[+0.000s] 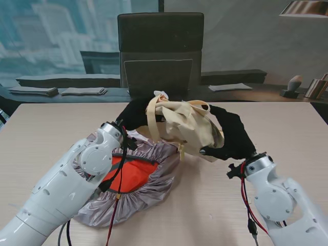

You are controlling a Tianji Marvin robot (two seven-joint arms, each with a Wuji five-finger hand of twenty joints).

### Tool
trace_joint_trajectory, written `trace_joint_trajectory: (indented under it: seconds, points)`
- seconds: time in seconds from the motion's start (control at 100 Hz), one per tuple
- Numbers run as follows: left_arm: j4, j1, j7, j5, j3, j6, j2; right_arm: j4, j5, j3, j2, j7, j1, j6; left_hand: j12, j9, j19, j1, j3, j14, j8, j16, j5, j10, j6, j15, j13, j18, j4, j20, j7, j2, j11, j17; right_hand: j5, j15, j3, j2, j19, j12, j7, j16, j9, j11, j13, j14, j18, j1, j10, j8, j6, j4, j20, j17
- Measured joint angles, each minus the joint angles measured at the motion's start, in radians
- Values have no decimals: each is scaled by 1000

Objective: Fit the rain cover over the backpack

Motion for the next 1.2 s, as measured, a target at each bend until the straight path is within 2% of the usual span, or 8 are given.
trace_joint_trajectory:
  seconds: [0.18,0.29,0.44,0.6,0.9,1.06,1.13,1.2]
  points:
    - [-19,14,4,14,-3,-2,1,-2,68,-77,1,83,43,84,1,0,0,3,21,0,0,8,-19,23,26,0,0,0,0,0,25,0,0,6,16,46,11,-13,33,15,37,12,58,80,40,13,16,1,1,26,3,2,50,37]
    - [-35,30,-2,-1,-10,-5,5,13,-82,-155,1,-61,81,139,1,0,0,13,30,0,0,9,-21,34,38,0,1,0,0,0,29,0,0,9,126,193,-5,-16,158,56,95,71,174,163,120,26,18,76,2,115,-42,1,96,54]
    - [-54,44,-12,1,-11,-15,13,53,0,-211,-26,-160,128,177,1,9,0,13,31,0,0,9,-21,35,53,0,14,0,0,0,40,0,0,11,433,477,-6,13,325,163,226,180,457,329,274,26,18,273,-24,255,-124,4,122,79]
    - [-55,51,8,26,-4,-31,14,87,-5,-244,-51,-254,157,184,-11,10,0,13,31,0,0,9,-21,35,53,0,15,-1,0,0,40,0,-1,14,717,671,-5,-21,433,297,450,235,800,350,531,39,42,418,-50,180,-248,-85,122,177]
    - [-51,66,77,126,-18,-40,4,138,-44,-270,-76,-359,195,187,-172,23,0,-26,31,-14,-151,-77,-7,18,35,-51,24,-27,0,0,26,-2,-75,-11,823,763,45,-91,500,377,466,275,901,337,600,79,58,428,-40,235,-253,-89,133,248]
    - [-76,92,90,156,-62,-41,1,162,-33,-277,-90,-373,225,190,-435,-247,0,-291,247,-24,-280,-141,-153,24,59,-125,-128,-37,34,0,-132,-5,-84,-105,848,789,77,-119,510,412,474,275,924,337,617,110,58,434,-13,262,-251,-89,133,258]
    - [-93,106,89,168,-87,-43,3,177,-36,-285,-93,-389,243,195,-518,-471,-37,-361,237,-24,-391,-206,-294,37,105,-211,-261,-39,34,-21,-297,-47,-157,-168,858,794,85,-130,517,420,477,275,933,336,618,121,58,442,-3,265,-246,-100,133,258]
    - [-113,123,67,178,-118,-53,7,191,-42,-289,-96,-405,259,206,-652,-657,-177,-406,157,-28,-575,-300,-331,51,131,-346,-429,-51,34,-90,-606,-92,-315,-201,865,795,88,-137,520,422,477,275,934,336,619,125,58,447,0,265,-246,-110,133,258]
